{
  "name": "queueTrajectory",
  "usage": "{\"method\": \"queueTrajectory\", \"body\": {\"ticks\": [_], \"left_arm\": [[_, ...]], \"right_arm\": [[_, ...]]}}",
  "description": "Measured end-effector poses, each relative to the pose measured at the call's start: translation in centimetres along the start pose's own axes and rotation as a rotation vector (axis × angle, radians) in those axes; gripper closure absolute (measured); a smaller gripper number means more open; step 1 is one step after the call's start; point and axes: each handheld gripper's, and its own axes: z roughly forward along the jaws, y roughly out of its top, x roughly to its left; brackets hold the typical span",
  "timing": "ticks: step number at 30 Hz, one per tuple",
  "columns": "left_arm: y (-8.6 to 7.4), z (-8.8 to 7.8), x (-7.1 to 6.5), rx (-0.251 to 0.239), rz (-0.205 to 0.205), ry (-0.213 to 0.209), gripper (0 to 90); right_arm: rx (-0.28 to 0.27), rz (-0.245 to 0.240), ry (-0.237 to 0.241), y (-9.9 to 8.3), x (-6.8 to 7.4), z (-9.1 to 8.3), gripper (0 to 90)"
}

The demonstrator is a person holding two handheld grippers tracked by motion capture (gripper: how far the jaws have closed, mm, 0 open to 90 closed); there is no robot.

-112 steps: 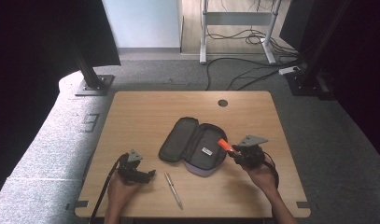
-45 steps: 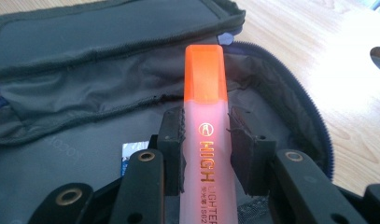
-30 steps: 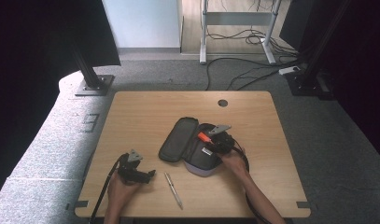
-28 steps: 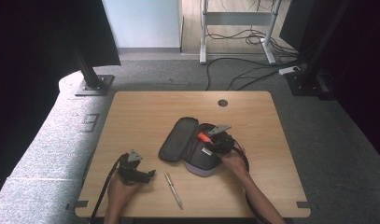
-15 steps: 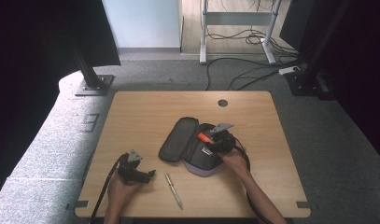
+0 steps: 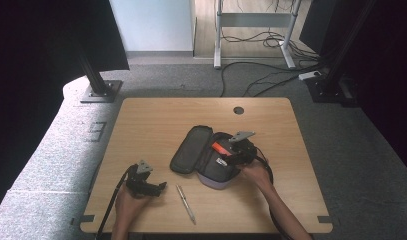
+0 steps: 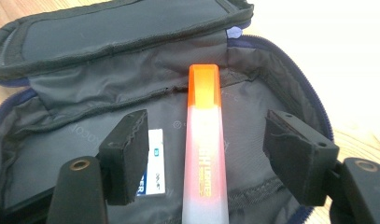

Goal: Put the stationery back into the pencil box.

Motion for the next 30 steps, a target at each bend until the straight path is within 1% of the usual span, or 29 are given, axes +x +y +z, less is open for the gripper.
{"method": "queueTrajectory", "body": {"ticks": [11, 14, 17, 21, 30], "left_arm": [[0.0, 0.0, 0.0, 0.0, 0.0, 0.0, 0.0], [0.0, 0.0, 0.0, 0.0, 0.0, 0.0, 0.0], [0.0, 0.0, 0.0, 0.0, 0.0, -0.001, 0.0], [0.0, 0.0, 0.0, 0.0, 0.0, 0.0, 0.0], [0.0, 0.0, 0.0, 0.001, 0.0, 0.002, 0.0]], "right_arm": [[-0.021, 0.002, -0.003, -0.5, -0.1, -1.7, 25.8], [-0.02, 0.011, -0.002, -0.9, -0.2, -2.3, 24.4], [-0.021, 0.017, 0.0, -1.1, -0.2, -2.6, 23.7], [-0.025, 0.021, -0.006, -1.5, -0.3, -3.2, 20.9], [-0.027, 0.012, -0.02, -2.2, 0.0, -4.2, 14.8]]}}
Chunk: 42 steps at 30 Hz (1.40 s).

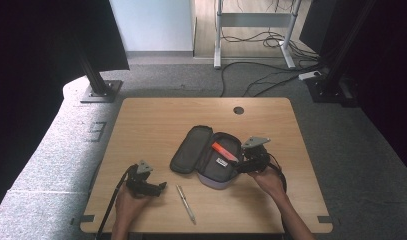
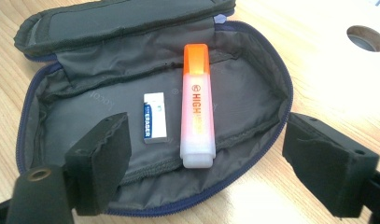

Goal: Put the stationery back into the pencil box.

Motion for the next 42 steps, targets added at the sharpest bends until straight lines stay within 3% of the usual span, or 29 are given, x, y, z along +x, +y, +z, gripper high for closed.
{"method": "queueTrajectory", "body": {"ticks": [12, 22, 34, 42], "left_arm": [[0.0, 0.0, -0.1, -0.001, -0.002, 0.001, 0.0], [0.0, 0.0, -0.1, -0.002, -0.005, 0.005, 0.0], [0.0, -0.1, -0.4, 0.0, -0.02, 0.016, 1.0], [0.3, -0.3, -1.2, 0.017, -0.025, 0.015, 7.0]], "right_arm": [[-0.028, 0.036, 0.017, -1.7, -0.2, -1.2, 7.1], [-0.032, 0.022, 0.003, -2.8, 0.1, -2.1, 0.3], [-0.008, 0.054, -0.007, -5.3, -0.1, -2.3, 0.0], [-0.004, 0.066, -0.014, -6.7, 0.0, -2.3, 0.6]]}}
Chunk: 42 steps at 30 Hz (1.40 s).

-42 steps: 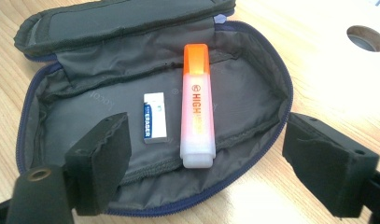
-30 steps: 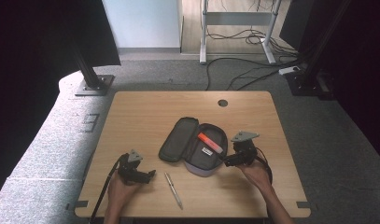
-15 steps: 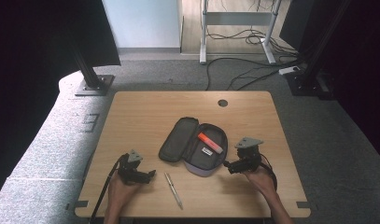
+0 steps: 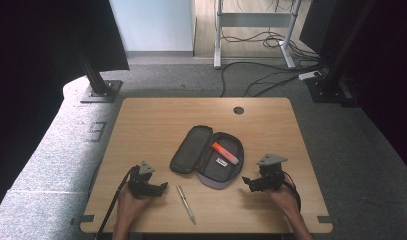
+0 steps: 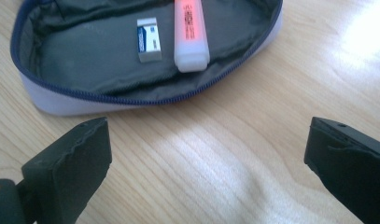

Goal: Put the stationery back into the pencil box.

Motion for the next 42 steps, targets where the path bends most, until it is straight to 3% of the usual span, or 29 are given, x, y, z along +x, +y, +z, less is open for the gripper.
{"method": "queueTrajectory", "body": {"ticks": [8, 20, 37, 42], "left_arm": [[0.4, -1.0, -0.8, -0.017, -0.009, -0.04, 10.2], [0.7, -1.6, -3.3, -0.012, 0.023, -0.066, 14.1], [1.6, -0.9, -5.9, -0.022, 0.028, -0.104, 14.7], [1.6, -0.3, -6.4, -0.02, 0.011, -0.116, 14.7]], "right_arm": [[0.023, 0.017, -0.006, -1.5, -0.2, 0.2, 1.9], [0.063, 0.048, -0.027, -3.4, -1.1, 0.9, 3.5], [0.052, 0.057, -0.018, -3.6, -1.3, 0.9, 1.6], [0.052, 0.057, -0.018, -3.6, -1.3, 0.9, 1.6]]}}
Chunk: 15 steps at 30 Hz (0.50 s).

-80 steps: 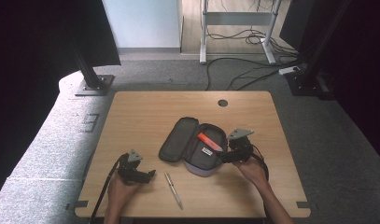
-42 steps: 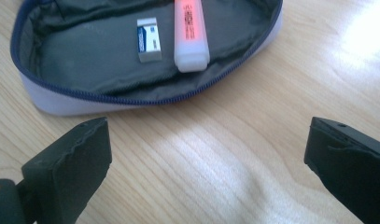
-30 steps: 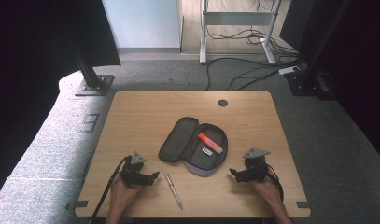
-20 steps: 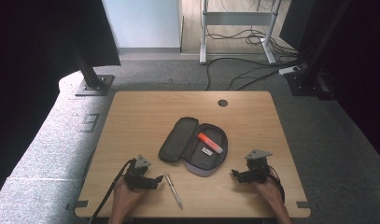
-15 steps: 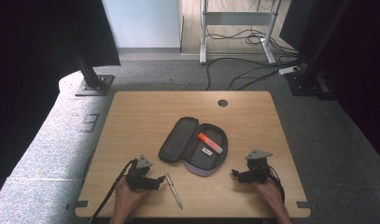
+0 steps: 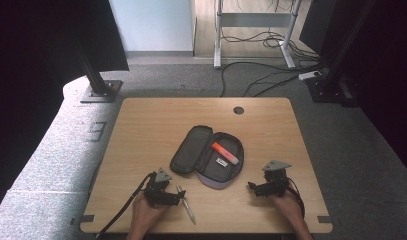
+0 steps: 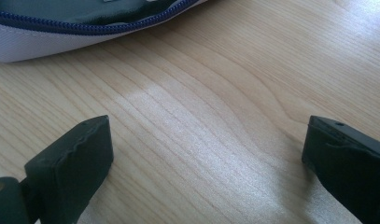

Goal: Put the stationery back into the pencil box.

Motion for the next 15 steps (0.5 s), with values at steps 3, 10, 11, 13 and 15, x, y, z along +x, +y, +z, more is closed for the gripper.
{"method": "queueTrajectory", "body": {"ticks": [3, 10, 11, 13, 15], "left_arm": [[-0.1, 0.3, -0.3, 0.005, -0.004, -0.002, 14.8], [-0.3, 0.7, -0.9, 0.026, -0.002, 0.014, 14.5], [-0.4, 0.7, -1.0, 0.029, -0.003, 0.015, 14.4], [-0.5, 0.8, -1.3, 0.031, -0.002, 0.019, 14.4], [-0.6, 0.8, -1.4, 0.033, -0.002, 0.014, 14.4]], "right_arm": [[0.0, 0.0, 0.0, 0.0, 0.0, 0.0, 1.6], [0.0, 0.0, 0.0, 0.0, 0.0, 0.0, 1.6], [0.0, -0.001, 0.0, 0.0, 0.0, 0.0, 1.6], [0.0, -0.001, 0.0, 0.0, 0.0, 0.0, 1.6], [0.0, -0.001, 0.0, 0.0, 0.0, 0.0, 1.6]]}}
